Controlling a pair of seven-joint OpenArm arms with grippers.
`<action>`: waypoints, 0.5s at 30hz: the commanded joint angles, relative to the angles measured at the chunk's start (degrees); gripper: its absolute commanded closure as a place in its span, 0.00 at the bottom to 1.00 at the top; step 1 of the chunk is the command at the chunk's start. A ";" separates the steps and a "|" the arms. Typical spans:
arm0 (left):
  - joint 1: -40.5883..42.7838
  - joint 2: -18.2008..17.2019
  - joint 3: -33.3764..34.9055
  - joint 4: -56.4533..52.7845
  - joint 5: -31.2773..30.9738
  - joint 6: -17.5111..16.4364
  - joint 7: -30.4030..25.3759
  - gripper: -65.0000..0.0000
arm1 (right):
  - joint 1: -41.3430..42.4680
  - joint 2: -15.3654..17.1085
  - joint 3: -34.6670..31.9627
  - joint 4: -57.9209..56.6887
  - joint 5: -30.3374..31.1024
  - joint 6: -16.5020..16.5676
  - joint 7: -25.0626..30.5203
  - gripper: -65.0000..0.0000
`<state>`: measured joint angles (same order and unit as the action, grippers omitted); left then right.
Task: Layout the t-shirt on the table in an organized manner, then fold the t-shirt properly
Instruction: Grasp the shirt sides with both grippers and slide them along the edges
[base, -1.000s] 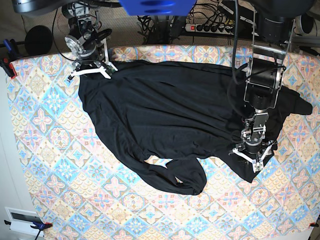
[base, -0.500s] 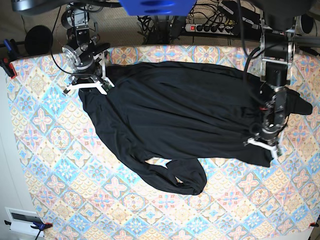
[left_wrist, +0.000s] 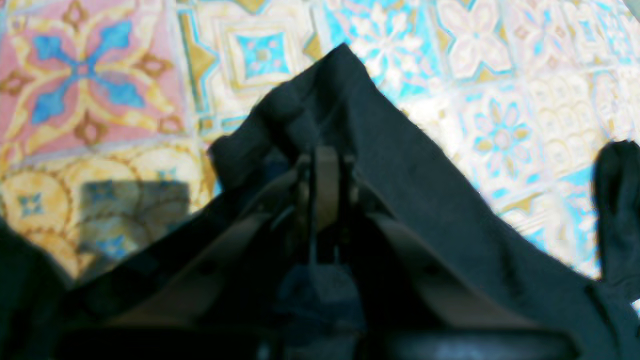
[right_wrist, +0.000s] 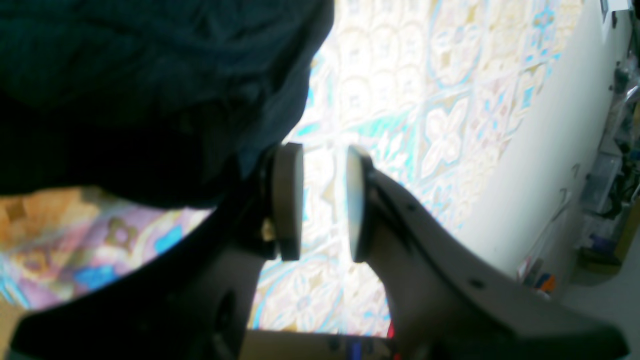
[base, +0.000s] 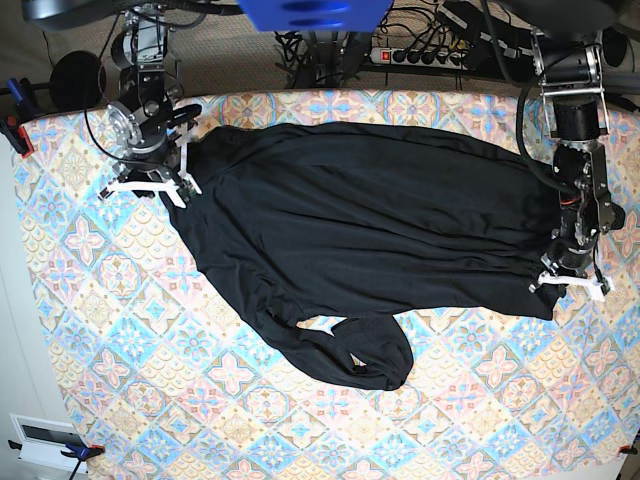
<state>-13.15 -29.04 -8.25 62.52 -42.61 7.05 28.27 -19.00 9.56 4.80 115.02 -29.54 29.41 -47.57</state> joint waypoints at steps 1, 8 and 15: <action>-2.11 -1.34 -0.41 0.91 0.46 -0.15 -0.80 0.92 | 1.11 0.42 -0.18 0.89 -0.13 -0.44 0.49 0.78; -4.39 -1.25 -2.87 0.47 1.16 -0.15 -1.24 0.58 | 13.25 0.59 -2.03 -0.52 7.69 -0.35 -0.03 0.78; -10.90 -0.90 -8.23 -11.05 5.47 -0.15 -1.59 0.54 | 24.94 0.59 -4.67 -7.64 9.63 -0.27 0.32 0.78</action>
<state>-22.33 -28.86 -16.21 50.41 -36.97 7.38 27.70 5.93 9.82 0.14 106.89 -20.03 29.15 -47.22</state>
